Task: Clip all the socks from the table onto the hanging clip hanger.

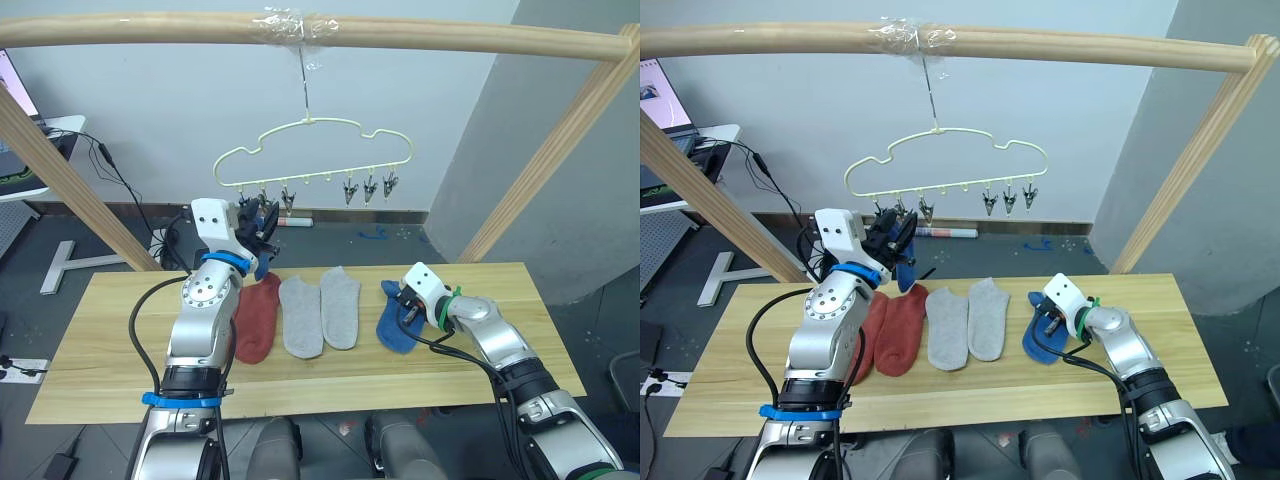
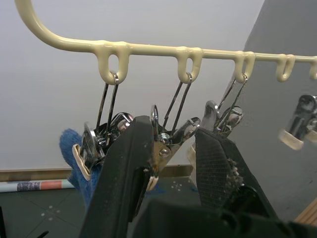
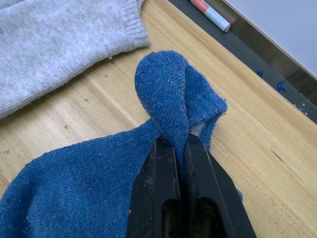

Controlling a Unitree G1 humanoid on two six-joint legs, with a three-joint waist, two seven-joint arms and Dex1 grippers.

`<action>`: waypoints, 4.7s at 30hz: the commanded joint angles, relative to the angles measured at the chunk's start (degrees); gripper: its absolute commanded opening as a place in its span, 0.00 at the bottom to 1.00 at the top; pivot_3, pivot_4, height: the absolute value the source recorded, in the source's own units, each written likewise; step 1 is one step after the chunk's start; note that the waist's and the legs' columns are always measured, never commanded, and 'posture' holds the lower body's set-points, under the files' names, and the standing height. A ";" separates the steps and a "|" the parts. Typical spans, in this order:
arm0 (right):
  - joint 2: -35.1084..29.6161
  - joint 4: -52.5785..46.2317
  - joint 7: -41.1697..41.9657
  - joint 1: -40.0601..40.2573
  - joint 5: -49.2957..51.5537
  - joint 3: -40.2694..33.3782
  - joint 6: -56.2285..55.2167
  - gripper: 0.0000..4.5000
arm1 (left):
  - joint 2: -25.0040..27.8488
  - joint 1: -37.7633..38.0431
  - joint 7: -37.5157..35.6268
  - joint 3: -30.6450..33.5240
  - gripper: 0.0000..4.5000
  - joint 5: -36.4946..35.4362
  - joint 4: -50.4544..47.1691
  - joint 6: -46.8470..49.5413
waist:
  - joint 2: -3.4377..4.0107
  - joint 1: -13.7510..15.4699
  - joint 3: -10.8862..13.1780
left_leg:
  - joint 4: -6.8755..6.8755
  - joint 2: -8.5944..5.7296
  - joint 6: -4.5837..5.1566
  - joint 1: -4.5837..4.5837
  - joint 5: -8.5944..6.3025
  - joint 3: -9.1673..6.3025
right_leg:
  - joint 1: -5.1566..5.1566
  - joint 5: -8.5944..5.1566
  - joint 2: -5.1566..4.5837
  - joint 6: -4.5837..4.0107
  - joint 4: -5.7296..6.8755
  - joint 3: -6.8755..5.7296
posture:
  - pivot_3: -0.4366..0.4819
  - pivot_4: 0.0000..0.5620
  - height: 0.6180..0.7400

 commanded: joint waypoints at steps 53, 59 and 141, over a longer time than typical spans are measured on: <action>4.47 -26.96 9.70 -0.06 7.44 3.30 1.43 0.00 | 4.56 -0.46 -5.97 15.74 0.00 -36.69 -11.54 34.56 | 0.02 -0.21 0.16 | -0.04 0.04 -0.01 0.01 0.00 -0.09 | -0.02 -0.08 0.01 0.15 0.00 -0.05 | 0.38 0.36 1.00; 8.92 -23.28 7.31 -3.67 5.44 4.93 0.29 0.00 | 2.34 -3.19 0.11 21.55 0.00 -49.67 -9.59 42.63 | 0.01 -0.11 0.16 | -0.02 0.03 -0.01 -0.01 0.00 -0.18 | -0.01 -0.08 0.00 0.14 0.00 -0.10 | 0.38 0.35 1.00; -0.98 -39.13 3.42 -8.23 19.03 -9.47 13.61 1.00 | -0.23 1.79 -1.69 -5.14 0.40 -1.25 -6.97 1.87 | 0.02 -0.07 0.18 | 0.01 -0.03 -0.02 -0.69 0.00 -0.21 | -0.63 0.06 -0.03 -0.13 -0.02 -0.18 | 0.32 0.29 1.00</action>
